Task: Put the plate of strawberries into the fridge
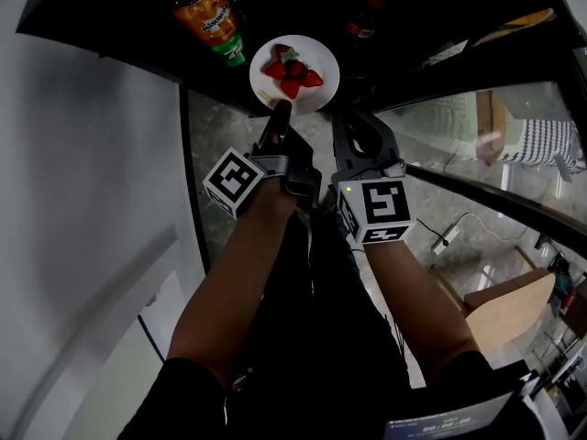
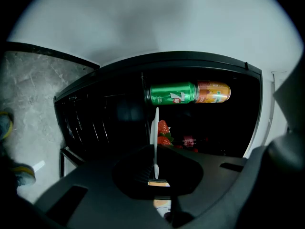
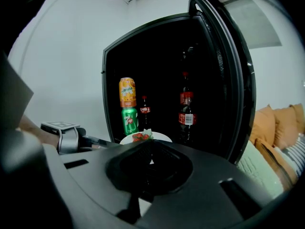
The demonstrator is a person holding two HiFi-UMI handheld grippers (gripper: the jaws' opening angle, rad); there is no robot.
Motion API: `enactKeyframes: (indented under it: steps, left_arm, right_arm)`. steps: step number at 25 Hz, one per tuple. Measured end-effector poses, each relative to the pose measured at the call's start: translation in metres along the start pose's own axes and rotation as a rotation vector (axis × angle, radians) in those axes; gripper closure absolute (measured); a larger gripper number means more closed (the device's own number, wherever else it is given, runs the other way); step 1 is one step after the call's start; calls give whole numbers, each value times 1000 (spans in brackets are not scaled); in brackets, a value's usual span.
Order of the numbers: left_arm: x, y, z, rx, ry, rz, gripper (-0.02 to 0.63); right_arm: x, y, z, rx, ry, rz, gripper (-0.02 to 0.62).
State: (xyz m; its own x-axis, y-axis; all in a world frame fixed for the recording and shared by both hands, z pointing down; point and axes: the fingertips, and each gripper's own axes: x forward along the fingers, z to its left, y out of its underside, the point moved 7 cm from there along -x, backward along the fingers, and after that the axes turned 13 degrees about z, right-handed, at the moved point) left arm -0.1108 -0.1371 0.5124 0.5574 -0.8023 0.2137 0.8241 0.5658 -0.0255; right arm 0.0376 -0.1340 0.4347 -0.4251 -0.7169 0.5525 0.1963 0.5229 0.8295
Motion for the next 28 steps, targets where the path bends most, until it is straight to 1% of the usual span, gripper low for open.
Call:
enactKeyframes:
  steps: [8, 11, 25, 28]
  left_arm:
    - [3, -3, -3, -21, -1, -15, 589]
    - [4, -5, -6, -29, 12, -23, 589]
    - [10, -20, -16, -20, 27, -42, 589]
    - [13, -21, -20, -51, 67, -50, 589]
  right_arm:
    - [0, -7, -4, 11, 12, -7, 591]
    - [1, -8, -5, 16, 13, -4, 591]
    - [1, -13, -5, 46, 22, -10, 591]
    - [1, -15, -5, 47, 26, -14, 591]
